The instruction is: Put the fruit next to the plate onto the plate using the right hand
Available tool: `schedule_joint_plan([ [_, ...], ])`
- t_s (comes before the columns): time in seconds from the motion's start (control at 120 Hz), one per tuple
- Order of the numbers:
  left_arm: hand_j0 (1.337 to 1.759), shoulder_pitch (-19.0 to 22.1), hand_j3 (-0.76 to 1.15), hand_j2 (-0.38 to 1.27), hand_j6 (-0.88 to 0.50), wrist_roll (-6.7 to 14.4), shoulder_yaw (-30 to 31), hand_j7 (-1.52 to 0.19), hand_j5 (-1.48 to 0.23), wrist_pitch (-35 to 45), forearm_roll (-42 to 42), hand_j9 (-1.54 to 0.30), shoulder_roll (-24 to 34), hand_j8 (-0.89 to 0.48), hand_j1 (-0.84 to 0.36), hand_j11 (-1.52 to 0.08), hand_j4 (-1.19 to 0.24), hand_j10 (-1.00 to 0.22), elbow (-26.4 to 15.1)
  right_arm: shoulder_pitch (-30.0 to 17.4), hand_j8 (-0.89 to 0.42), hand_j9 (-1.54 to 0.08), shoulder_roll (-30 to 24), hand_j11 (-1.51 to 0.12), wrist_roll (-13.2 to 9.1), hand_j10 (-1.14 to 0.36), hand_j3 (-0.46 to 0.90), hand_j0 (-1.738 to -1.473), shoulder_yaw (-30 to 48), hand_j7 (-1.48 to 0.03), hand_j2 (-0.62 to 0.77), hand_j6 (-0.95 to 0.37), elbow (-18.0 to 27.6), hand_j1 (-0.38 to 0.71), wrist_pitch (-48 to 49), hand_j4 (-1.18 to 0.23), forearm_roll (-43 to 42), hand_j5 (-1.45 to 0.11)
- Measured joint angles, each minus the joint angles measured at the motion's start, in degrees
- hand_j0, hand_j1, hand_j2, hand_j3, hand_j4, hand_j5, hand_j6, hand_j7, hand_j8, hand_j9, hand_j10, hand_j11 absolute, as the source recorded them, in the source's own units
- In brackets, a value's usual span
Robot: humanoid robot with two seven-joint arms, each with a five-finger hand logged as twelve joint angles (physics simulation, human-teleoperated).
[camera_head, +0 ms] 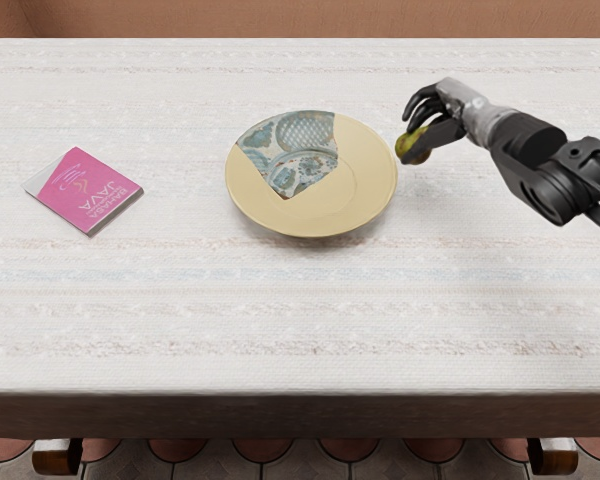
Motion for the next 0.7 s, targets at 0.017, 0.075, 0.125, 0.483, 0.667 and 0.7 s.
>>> schedule_joint_plan([
  [0.017, 1.658, 0.00, 0.00, 0.00, -0.02, -0.01, 0.01, -0.03, -0.03, 0.00, 0.00, -0.03, 0.00, -0.02, 0.32, -0.03, -0.02, -0.02, 0.00, 0.25, -0.39, -1.17, 0.06, -1.15, -0.20, -0.44, 0.00, -1.655, -0.07, -1.13, 0.57, -0.87, 0.16, 0.32, 0.08, -0.85, 0.14, -1.19],
  [0.075, 1.658, 0.00, 0.00, 0.00, -0.02, -0.01, 0.02, -0.03, -0.03, 0.00, 0.00, -0.03, 0.00, -0.02, 0.33, -0.03, -0.02, -0.02, 0.00, 1.03, -0.38, -1.17, 0.27, -1.15, -1.07, -0.42, 0.00, -1.656, -0.29, -1.13, 0.59, -0.87, 0.61, 0.34, 0.30, -0.84, 0.51, -1.20],
  [0.125, 1.658, 0.00, 0.00, 0.00, -0.02, 0.00, 0.04, -0.03, -0.03, 0.00, 0.00, -0.03, 0.00, -0.02, 0.33, -0.03, -0.02, -0.02, 0.00, 1.73, -0.39, -1.17, 0.41, -1.15, -1.62, -0.43, 0.00, -1.656, -0.43, -1.13, 0.60, -0.87, 0.83, 0.34, 0.48, -0.85, 0.92, -1.19],
  [0.483, 1.658, 0.00, 0.00, 0.00, -0.02, 0.00, 0.05, -0.03, -0.03, 0.00, 0.00, -0.03, 0.00, -0.02, 0.32, -0.03, -0.02, -0.02, 0.00, 6.16, -0.51, -1.15, 6.75, -1.15, -3.60, -0.54, 0.00, -1.657, -0.71, -1.13, 0.60, -0.87, 1.03, 0.35, 4.00, -0.86, 3.84, -1.16],
  [0.667, 1.658, 0.00, 0.00, 0.00, -0.02, -0.01, 0.04, -0.03, -0.03, 0.00, 0.00, -0.03, 0.00, -0.02, 0.32, -0.03, -0.02, -0.02, 0.00, 7.36, -0.56, -1.15, 9.12, -1.15, -4.47, -0.58, 0.00, -1.657, -0.67, -1.13, 0.59, -0.87, 0.78, 0.35, 5.29, -0.86, 4.43, -1.16],
  [0.7, 1.658, 0.00, 0.00, 0.00, -0.02, 0.00, 0.05, -0.03, -0.03, 0.00, 0.00, -0.03, 0.00, -0.02, 0.32, -0.03, -0.02, -0.02, 0.00, 7.47, -0.57, -1.15, 9.44, -1.15, -4.55, -0.58, 0.00, -1.657, -0.67, -1.13, 0.60, -0.87, 0.72, 0.35, 5.37, -0.86, 4.48, -1.16],
])
